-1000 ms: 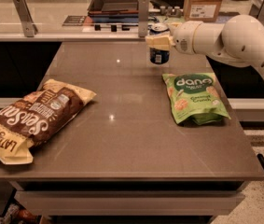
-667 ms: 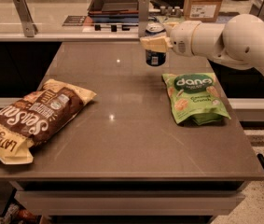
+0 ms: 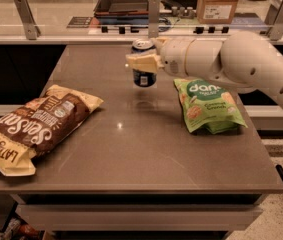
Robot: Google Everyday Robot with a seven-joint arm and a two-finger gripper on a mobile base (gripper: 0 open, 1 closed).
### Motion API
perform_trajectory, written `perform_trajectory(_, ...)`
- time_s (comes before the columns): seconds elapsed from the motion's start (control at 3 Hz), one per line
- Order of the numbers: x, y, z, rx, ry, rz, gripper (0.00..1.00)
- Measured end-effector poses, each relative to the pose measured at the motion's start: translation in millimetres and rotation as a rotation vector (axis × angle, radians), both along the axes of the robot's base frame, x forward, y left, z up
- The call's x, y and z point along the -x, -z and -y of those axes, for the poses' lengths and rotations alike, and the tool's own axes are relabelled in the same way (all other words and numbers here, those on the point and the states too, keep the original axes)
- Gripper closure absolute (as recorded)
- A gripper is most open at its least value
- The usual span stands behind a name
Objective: Move pepsi can near brown chip bag
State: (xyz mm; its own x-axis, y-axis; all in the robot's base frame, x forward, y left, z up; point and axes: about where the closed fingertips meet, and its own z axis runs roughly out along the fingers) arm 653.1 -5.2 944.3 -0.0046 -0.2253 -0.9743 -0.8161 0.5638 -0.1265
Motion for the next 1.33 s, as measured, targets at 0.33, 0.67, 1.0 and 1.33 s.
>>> perform_trajectory(0.33, 33.8, 5.7, -34.5, -0.014, -0.021, -0.028, 1.0)
perform_trajectory(0.67, 63.3, 12.5, -61.4, -0.016, -0.037, -0.055, 1.0)
perform_trajectory(1.0, 87.4, 19.9, -81.8, -0.012, -0.057, -0.071, 1.0)
perform_trajectory(1.33, 101.1, 30.0, -95.6, 0.004, -0.077, -0.084, 1.0)
